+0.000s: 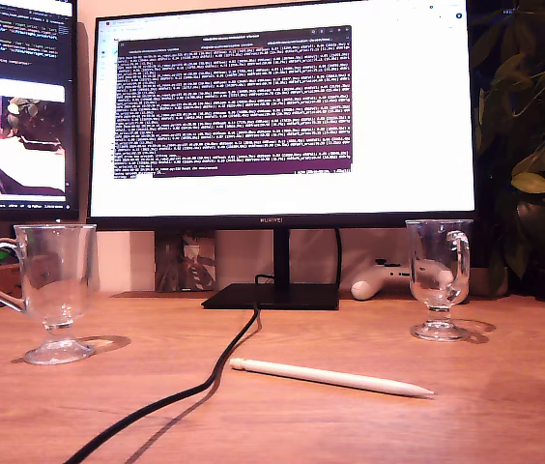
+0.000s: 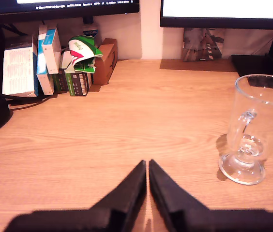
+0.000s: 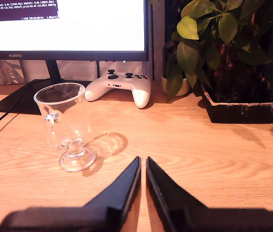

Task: Pick the small glass cups in front of you with each of your hands, and place them behind the white pen

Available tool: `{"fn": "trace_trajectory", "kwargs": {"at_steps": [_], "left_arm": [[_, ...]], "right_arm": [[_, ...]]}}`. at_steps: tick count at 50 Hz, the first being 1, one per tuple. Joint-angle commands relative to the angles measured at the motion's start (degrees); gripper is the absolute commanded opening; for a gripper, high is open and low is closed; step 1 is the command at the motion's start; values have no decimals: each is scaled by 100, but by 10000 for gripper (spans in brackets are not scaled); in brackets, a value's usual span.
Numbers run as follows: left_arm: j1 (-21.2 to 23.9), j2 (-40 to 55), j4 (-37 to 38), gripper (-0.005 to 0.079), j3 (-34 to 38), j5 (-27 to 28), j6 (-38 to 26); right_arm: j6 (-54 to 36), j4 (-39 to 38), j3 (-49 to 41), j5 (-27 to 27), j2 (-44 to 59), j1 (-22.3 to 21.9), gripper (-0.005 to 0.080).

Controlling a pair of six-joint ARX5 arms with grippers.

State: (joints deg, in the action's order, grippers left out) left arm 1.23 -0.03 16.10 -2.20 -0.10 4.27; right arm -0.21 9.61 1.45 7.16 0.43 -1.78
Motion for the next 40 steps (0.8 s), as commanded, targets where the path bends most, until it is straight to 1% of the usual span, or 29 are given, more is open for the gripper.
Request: {"fn": "trace_trajectory", "kwargs": {"at_steps": [1, 13, 17, 20, 21, 22, 24, 26, 27, 28, 29, 30, 31, 33, 34, 37, 40], "left_arm": [[-22, -35, 13, -19, 186, 2, 24], [-22, -35, 13, -19, 186, 11, 28], [-20, -35, 7, -19, 186, 74, 55], [-20, -35, -57, -19, 186, 212, 332], [-20, -35, -105, -19, 186, 284, 332], [-20, -35, -146, -19, 186, 352, 575], [-20, -35, -238, -19, 186, 496, 688], [-20, -35, -341, -19, 186, 656, 1126], [-20, -35, -420, -19, 186, 713, 1178], [-20, -35, -503, -19, 184, 807, 1178], [-15, -35, -581, -19, 181, 905, 1572], [-13, -35, -651, -19, 175, 1005, 1572], [-9, -35, -767, -19, 168, 1119, 1825], [0, -35, -905, -19, 133, 1390, 1932], [7, -35, -977, -19, 111, 1504, 2142], [37, -35, -1071, -19, 15, 1884, 2188], [61, -31, -968, -19, -118, 2076, 2190]], "right_arm": [[20, -50, -116, 13, -37, 24, -7], [72, -50, -116, 24, -37, 26, -7], [435, -109, -116, 44, -37, 26, -7], [940, -227, -116, 46, -37, 26, -7], [1038, -269, -116, 52, -37, 26, -7], [1285, -291, -114, 98, -37, 26, -7], [1755, -321, -114, 291, -37, 26, -7], [2116, -332, -109, 505, -37, 26, -7], [2312, -332, -103, 586, -37, 28, -7], [2448, -332, -98, 859, -37, 26, -7], [2557, -339, -94, 1016, -37, 28, -7], [2614, -337, -85, 1172, -37, 33, -8], [2824, -328, -66, 1311, -37, 37, -7], [3073, -293, -13, 1519, -35, 57, -7], [3115, -262, 20, 1580, -33, 72, -7], [3364, -107, 188, 1773, -33, 136, -7], [3386, 144, 409, 1797, -26, 212, -8]]}}
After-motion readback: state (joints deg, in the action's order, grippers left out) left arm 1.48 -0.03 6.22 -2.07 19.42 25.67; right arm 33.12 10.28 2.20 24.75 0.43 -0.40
